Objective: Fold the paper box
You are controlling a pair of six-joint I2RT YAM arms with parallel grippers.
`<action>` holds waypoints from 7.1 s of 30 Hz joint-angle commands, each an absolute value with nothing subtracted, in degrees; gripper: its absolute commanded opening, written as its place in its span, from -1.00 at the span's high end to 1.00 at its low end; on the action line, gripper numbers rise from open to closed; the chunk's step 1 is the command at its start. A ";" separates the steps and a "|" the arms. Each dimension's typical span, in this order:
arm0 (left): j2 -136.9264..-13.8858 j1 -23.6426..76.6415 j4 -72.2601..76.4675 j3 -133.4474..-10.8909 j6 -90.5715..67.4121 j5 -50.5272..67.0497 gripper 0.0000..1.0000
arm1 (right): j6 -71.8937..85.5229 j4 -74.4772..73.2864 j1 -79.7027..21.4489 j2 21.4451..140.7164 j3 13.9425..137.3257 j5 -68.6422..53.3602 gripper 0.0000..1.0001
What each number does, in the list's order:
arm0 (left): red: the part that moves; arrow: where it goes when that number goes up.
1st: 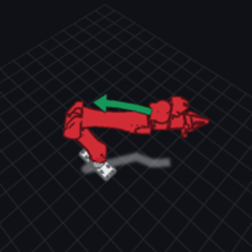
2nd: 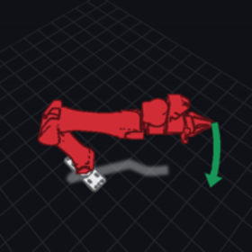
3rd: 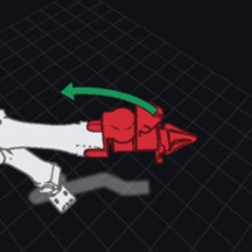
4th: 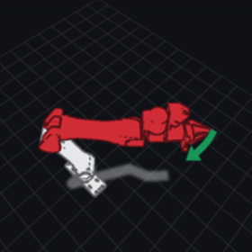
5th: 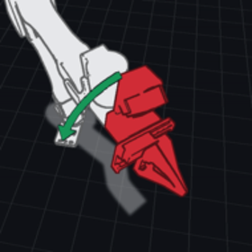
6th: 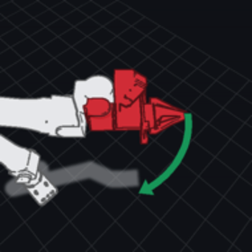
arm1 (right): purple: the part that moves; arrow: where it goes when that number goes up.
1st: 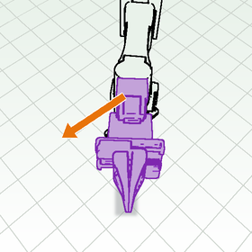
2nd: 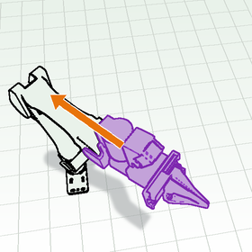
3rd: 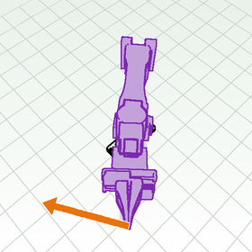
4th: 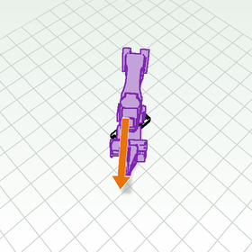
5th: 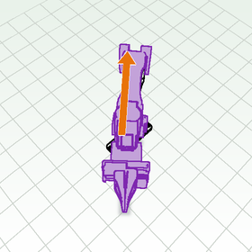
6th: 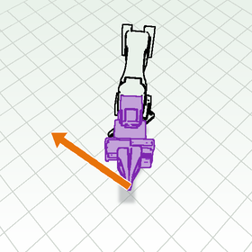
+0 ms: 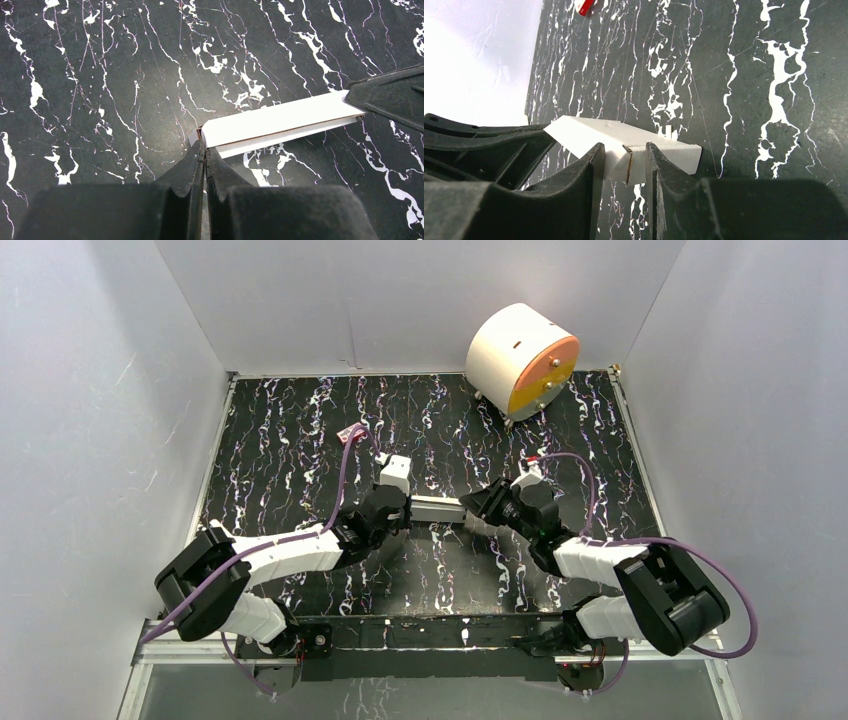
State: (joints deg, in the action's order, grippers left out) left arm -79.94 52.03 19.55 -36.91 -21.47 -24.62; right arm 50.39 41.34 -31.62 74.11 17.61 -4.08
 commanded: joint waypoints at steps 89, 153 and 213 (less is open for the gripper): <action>-83.65 28.15 36.10 -18.41 -50.33 11.62 0.75 | 46.20 39.55 -29.21 91.67 14.04 -11.26 0.45; -63.93 27.43 7.55 -37.79 -26.39 16.90 -0.26 | 26.87 17.08 -29.37 72.99 35.54 -17.22 -0.29; -99.27 57.84 28.54 -47.24 55.09 -21.08 0.68 | 12.27 -22.17 -29.18 14.77 36.47 13.45 -0.97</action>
State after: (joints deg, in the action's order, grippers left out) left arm -99.13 55.24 20.40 -48.38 53.36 -16.03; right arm 11.84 -23.90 -29.26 14.94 34.74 12.56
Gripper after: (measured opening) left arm 0.283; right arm 0.983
